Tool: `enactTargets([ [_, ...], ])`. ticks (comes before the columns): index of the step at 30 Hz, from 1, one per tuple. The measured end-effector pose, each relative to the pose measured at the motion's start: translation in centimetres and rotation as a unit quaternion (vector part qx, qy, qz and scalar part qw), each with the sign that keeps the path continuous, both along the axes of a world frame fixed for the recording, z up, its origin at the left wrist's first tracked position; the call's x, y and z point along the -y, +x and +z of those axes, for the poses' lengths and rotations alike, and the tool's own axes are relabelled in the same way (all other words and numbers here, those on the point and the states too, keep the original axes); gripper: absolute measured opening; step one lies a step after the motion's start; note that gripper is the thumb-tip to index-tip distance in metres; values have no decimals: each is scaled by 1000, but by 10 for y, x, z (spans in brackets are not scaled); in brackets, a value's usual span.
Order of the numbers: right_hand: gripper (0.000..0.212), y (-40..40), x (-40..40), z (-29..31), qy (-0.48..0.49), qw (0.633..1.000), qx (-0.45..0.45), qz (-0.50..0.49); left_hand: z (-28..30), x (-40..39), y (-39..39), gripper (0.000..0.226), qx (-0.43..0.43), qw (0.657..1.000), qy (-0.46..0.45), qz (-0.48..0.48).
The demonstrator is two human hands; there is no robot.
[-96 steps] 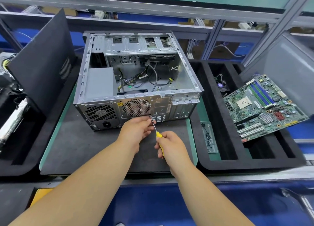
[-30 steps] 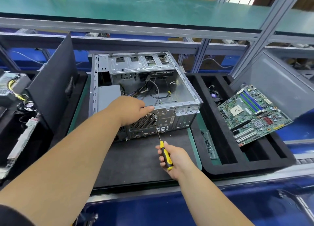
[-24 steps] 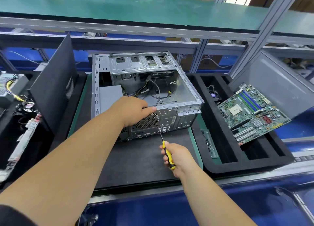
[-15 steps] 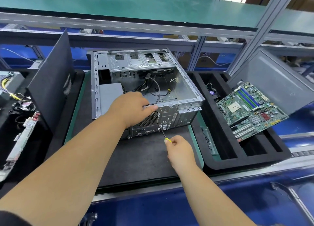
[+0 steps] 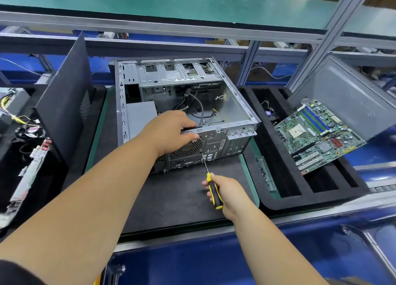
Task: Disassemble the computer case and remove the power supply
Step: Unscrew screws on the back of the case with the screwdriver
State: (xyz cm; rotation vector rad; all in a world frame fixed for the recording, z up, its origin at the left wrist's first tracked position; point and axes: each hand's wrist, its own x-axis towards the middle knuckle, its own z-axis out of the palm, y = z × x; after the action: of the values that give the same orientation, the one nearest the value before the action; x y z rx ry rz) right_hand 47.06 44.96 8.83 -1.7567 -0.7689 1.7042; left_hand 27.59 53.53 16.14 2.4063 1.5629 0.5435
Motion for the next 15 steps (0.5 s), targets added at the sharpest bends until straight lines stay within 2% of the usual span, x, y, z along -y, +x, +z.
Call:
enactTargets([
  [2,30,3,0,1,6,999,-41,8,0,0,0,32,-8,1000,-1,3],
  [7,26,1,5,1,0,997,-74,5,2,1,0,31,-8,1000,-6,12],
  [10,28,-3,5,-1,22,1000,-13,-14,3,1,0,31,-11,1000,-14,9],
  [15,27,-2,11,-1,129,978,160,47,4,2,1,31,-12,1000,-24,9],
])
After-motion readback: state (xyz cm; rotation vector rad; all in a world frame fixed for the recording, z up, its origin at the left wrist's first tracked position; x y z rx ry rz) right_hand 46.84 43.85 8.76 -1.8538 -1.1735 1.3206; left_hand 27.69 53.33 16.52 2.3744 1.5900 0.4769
